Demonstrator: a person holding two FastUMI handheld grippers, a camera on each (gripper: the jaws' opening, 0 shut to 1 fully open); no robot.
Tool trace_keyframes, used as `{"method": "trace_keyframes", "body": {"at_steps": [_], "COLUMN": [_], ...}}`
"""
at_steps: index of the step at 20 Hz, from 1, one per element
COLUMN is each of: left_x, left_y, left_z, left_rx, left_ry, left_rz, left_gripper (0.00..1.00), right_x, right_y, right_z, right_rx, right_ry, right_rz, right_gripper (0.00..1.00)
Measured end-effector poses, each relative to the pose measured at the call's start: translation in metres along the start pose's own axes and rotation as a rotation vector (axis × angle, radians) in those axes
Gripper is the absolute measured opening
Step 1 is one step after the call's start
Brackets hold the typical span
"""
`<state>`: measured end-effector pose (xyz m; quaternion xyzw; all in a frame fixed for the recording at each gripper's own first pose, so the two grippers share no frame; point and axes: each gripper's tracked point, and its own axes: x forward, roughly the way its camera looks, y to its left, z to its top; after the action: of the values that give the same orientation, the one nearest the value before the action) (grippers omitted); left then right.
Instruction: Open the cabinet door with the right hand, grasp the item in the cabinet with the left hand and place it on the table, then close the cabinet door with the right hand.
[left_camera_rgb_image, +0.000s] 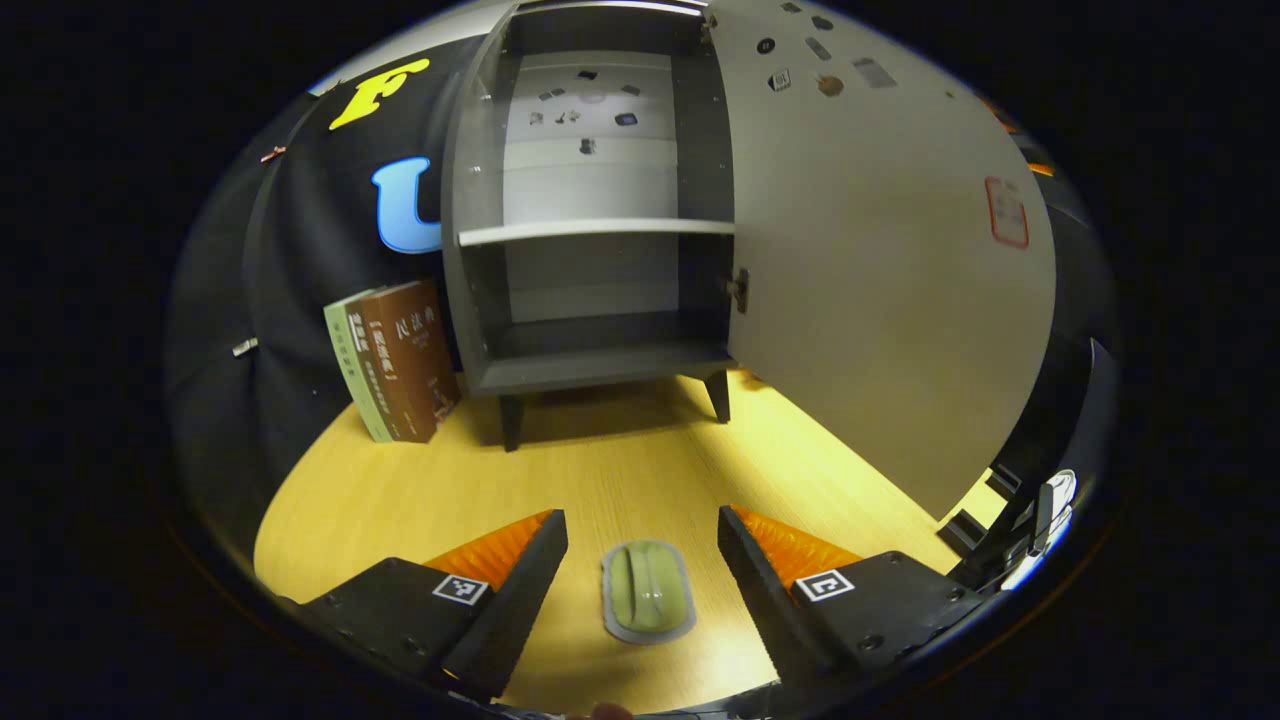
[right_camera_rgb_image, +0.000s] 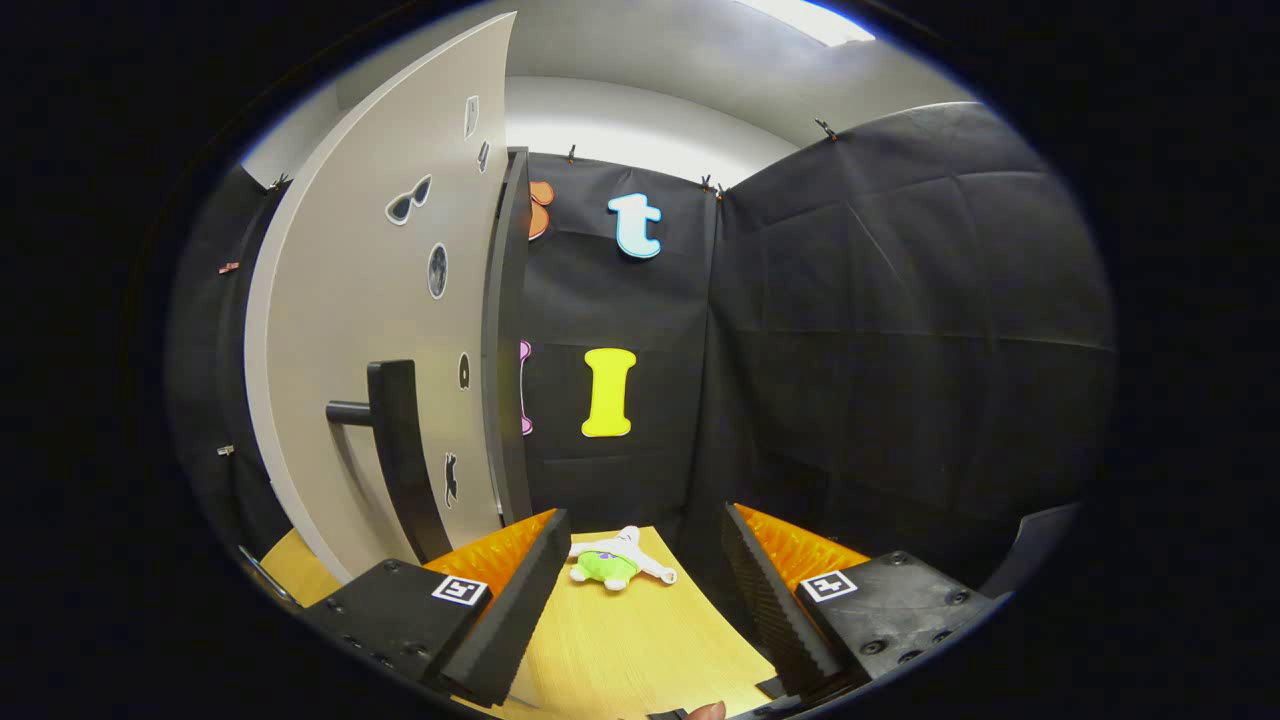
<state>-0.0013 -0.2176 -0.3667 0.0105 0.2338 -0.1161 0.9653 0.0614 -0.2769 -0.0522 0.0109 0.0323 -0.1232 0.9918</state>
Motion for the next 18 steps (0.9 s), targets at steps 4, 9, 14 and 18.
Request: {"method": "trace_keyframes", "body": {"at_steps": [4,9,14,18], "left_x": [-0.034,-0.089,-0.135,-0.173], "left_y": [0.025,0.064,0.102,0.132], "left_z": [0.065,0.176,0.247,0.286], "left_rx": [-0.026,-0.046,-0.129,-0.177], "left_ry": [-0.061,-0.258,-0.359,-0.44], "left_rz": [0.044,0.089,0.13,0.161], "left_gripper": [0.96,0.95,0.96,0.95], "right_x": [0.002,0.002,-0.005,-0.012], "right_y": [0.0,-0.001,-0.001,0.005], "right_z": [0.007,0.017,0.032,0.029], "right_rx": [-0.019,-0.022,-0.013,0.0], "right_ry": [-0.028,-0.056,-0.082,-0.055], "right_rz": [0.005,0.017,0.029,0.058], "right_gripper": [0.97,0.98,0.97,0.97]}}
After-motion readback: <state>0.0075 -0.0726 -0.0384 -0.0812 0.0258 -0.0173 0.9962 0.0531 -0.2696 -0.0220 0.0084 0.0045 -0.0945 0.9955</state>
